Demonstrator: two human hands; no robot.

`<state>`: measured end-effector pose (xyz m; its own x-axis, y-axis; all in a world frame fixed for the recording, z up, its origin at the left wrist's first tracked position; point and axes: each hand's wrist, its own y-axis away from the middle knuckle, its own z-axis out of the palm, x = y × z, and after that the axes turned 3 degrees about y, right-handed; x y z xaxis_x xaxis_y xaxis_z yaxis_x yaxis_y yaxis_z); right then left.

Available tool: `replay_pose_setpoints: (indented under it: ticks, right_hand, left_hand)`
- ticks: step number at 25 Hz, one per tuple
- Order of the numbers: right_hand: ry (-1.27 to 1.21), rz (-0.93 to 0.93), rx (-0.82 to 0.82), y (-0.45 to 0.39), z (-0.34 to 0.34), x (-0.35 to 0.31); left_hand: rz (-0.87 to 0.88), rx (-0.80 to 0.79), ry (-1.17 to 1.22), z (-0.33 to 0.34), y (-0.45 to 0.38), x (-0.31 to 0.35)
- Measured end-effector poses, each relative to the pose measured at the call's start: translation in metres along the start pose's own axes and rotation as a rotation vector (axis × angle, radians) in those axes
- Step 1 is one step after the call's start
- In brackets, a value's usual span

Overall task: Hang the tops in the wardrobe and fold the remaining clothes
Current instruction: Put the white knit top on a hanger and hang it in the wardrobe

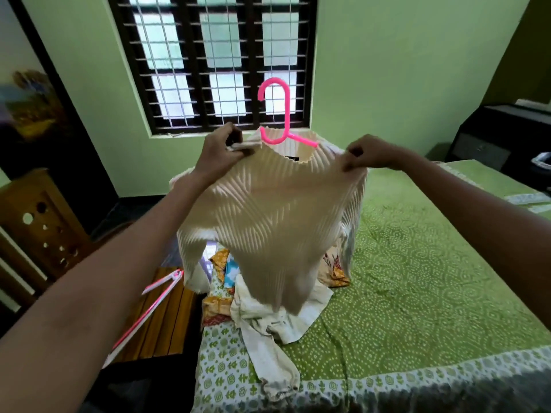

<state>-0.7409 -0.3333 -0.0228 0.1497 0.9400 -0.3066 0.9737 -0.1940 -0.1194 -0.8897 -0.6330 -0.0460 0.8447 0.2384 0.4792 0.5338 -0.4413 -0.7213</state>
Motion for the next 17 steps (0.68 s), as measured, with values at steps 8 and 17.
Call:
replay_pose_setpoints:
  ticks: [8,17]
  right_hand:
    - [-0.454,0.011,0.248,0.006,0.008,-0.017]
    - [-0.302,-0.122,0.631,-0.015,-0.002,-0.072]
  left_hand:
    - [-0.013,-0.04,0.068,-0.005,-0.017,-0.04]
    - [-0.053,-0.019,0.317,0.002,-0.032,-0.06]
